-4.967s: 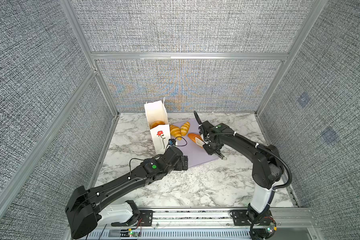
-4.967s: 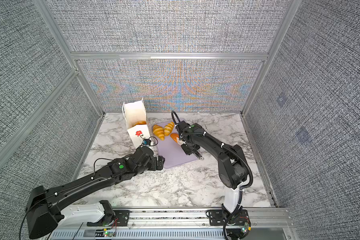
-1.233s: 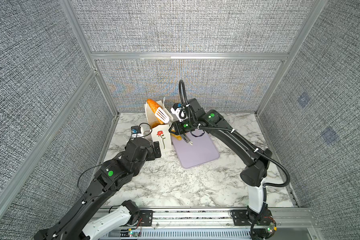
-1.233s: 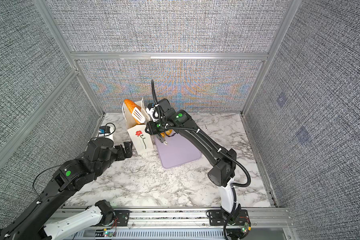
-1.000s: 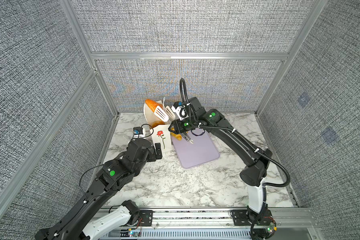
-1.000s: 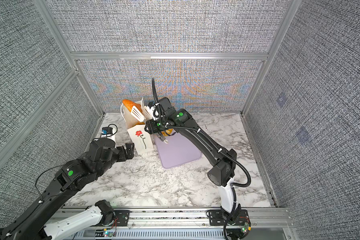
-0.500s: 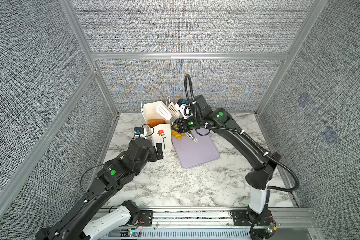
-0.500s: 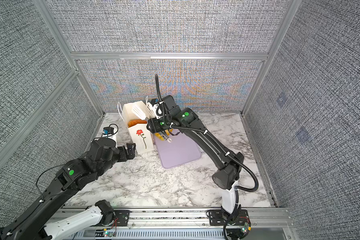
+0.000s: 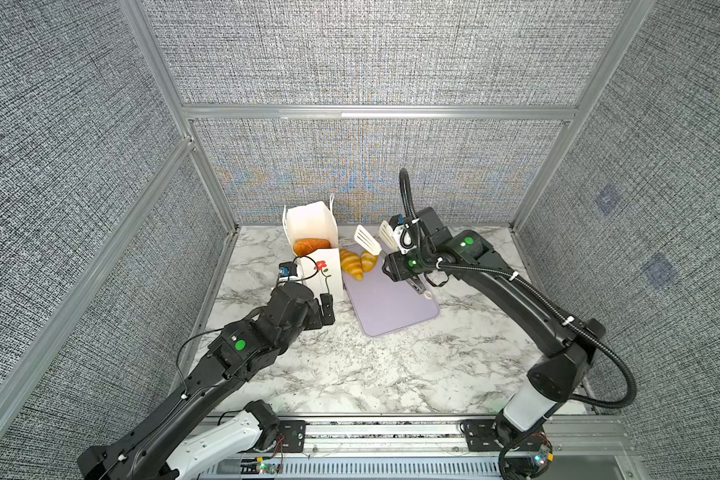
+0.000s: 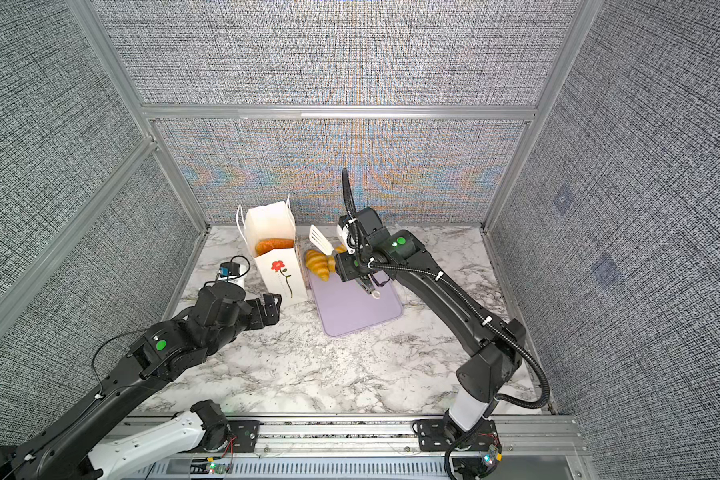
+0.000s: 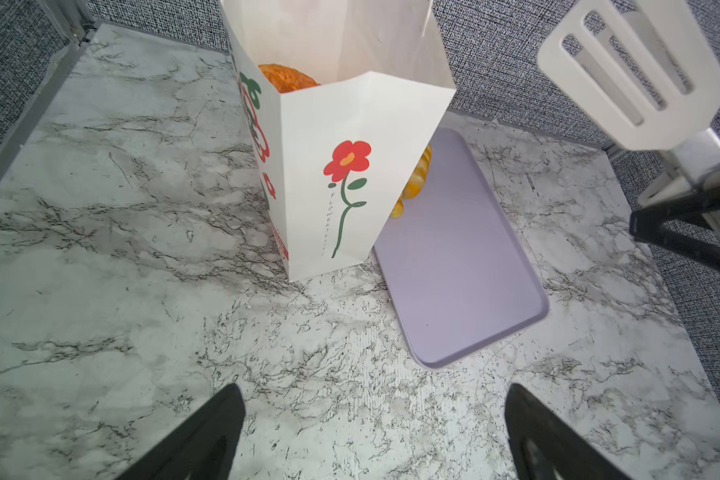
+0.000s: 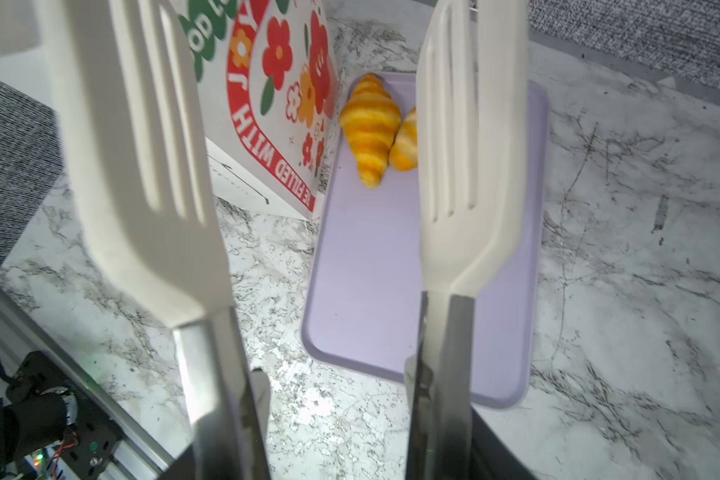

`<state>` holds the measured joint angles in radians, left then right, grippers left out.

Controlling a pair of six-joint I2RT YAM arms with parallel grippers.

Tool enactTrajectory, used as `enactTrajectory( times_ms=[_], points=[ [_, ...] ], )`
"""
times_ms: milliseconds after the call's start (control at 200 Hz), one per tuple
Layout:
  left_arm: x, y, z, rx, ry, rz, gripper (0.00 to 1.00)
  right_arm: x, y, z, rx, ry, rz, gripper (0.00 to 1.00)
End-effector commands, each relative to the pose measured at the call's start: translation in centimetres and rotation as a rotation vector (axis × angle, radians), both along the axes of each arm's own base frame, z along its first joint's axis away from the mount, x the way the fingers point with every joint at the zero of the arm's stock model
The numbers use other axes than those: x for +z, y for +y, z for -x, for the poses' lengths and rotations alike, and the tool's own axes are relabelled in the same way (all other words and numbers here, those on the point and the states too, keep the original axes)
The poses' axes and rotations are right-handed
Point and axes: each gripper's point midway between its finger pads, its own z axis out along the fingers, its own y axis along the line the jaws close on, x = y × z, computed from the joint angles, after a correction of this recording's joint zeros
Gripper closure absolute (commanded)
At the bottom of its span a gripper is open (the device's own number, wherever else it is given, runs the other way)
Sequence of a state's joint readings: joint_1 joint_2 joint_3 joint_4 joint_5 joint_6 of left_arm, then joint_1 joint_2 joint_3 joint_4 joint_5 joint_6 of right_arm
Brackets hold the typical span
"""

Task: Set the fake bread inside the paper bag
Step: 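Move the empty tongs back down onto the lilac tray with the right gripper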

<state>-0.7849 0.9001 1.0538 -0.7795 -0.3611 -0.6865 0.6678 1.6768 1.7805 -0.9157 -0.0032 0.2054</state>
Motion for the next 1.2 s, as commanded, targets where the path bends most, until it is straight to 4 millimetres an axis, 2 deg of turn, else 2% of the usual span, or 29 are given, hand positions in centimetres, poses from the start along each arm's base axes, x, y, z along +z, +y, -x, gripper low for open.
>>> enactTrajectory(
  times_ms=[0, 260, 370, 520, 690, 880, 1196],
  points=[
    [0.2, -0.6, -0.4, 0.012, -0.018, 0.024, 0.01, -1.5, -1.0, -0.3, -0.025, 0.0, 0.044, 0.39],
    [-2.5, -1.8, 0.2, 0.02, 0.02, 0.067, 0.01, -8.7, -2.9, -0.2, -0.044, 0.123, 0.219, 0.4],
    [-4.0, -2.2, 0.4, 0.026, 0.045, 0.073, 0.01, -11.7, -2.7, -0.1, -0.036, 0.19, 0.271, 0.43],
    [-5.6, -2.5, 0.6, 0.032, 0.068, 0.083, 0.01, -14.6, -2.0, -0.3, -0.017, 0.235, 0.299, 0.45],
    [-7.5, -2.3, 1.0, 0.044, 0.094, 0.094, 0.01, -16.7, -1.0, -0.9, -0.002, 0.258, 0.331, 0.46],
    [-8.5, -1.8, 1.4, 0.053, 0.114, 0.089, 0.01, -18.7, 0.6, -1.4, 0.029, 0.27, 0.373, 0.47],
    [-9.0, -1.6, 1.6, 0.052, 0.126, 0.076, 0.01, -19.9, 1.3, -3.3, -0.005, 0.244, 0.407, 0.47]
  ],
)
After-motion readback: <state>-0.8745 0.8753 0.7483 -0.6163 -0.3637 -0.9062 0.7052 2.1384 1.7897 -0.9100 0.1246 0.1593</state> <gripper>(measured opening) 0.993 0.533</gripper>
